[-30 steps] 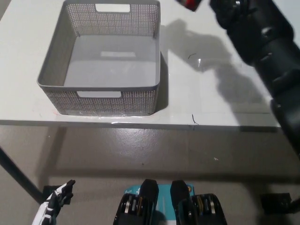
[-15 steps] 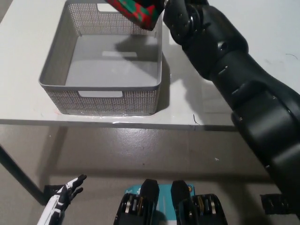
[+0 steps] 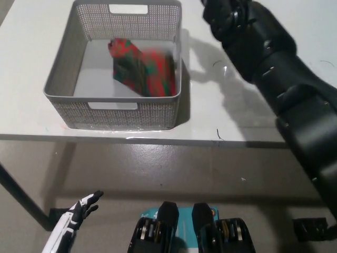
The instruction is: Use the right hand to pick up a bag of coffee beans on the right hand side and place it into a container on the left hand side
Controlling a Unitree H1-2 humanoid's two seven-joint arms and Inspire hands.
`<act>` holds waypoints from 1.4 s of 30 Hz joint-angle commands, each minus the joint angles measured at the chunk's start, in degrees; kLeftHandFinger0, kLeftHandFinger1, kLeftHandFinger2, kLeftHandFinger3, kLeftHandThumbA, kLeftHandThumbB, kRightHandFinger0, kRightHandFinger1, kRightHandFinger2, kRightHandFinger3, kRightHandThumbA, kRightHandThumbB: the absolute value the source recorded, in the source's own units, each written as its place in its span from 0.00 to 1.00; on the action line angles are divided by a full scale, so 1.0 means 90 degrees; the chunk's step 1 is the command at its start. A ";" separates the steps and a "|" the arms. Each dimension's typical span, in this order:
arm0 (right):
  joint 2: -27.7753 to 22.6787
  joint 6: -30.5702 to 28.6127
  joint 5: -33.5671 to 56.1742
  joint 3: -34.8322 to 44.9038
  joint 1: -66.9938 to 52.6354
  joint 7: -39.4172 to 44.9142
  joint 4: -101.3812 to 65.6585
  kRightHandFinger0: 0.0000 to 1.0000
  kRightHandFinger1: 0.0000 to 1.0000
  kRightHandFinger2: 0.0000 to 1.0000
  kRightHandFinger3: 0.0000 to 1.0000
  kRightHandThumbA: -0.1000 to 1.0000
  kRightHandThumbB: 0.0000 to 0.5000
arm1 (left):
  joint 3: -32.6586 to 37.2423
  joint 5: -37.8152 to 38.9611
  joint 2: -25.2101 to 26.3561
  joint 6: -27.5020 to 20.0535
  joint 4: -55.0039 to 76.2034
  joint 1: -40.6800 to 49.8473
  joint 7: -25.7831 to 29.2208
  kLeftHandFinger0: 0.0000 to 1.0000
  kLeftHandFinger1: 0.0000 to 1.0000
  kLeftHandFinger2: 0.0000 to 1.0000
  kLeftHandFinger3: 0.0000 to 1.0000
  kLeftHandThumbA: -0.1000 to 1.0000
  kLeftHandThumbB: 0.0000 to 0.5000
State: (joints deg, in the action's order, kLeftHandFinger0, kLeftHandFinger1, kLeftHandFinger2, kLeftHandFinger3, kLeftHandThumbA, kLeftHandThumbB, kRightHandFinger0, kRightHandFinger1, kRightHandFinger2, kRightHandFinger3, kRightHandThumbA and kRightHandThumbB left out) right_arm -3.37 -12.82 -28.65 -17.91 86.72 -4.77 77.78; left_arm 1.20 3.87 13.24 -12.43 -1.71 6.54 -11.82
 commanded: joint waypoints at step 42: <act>-0.0779 -0.1280 0.3188 0.1794 -0.9568 0.0162 -0.9966 1.00 1.00 1.00 1.00 1.00 0.60 | 0.0090 -0.0113 0.0040 -0.0082 -0.0149 -0.0138 0.0016 1.00 1.00 1.00 1.00 1.00 0.41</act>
State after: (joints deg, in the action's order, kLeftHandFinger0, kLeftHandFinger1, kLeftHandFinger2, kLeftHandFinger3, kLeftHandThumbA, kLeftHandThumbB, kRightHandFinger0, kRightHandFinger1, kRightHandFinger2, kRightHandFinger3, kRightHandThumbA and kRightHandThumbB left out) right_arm -15.65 -8.93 -19.53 -9.36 19.83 4.28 13.28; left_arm 3.35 1.99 12.97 -11.18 -2.52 4.50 -11.84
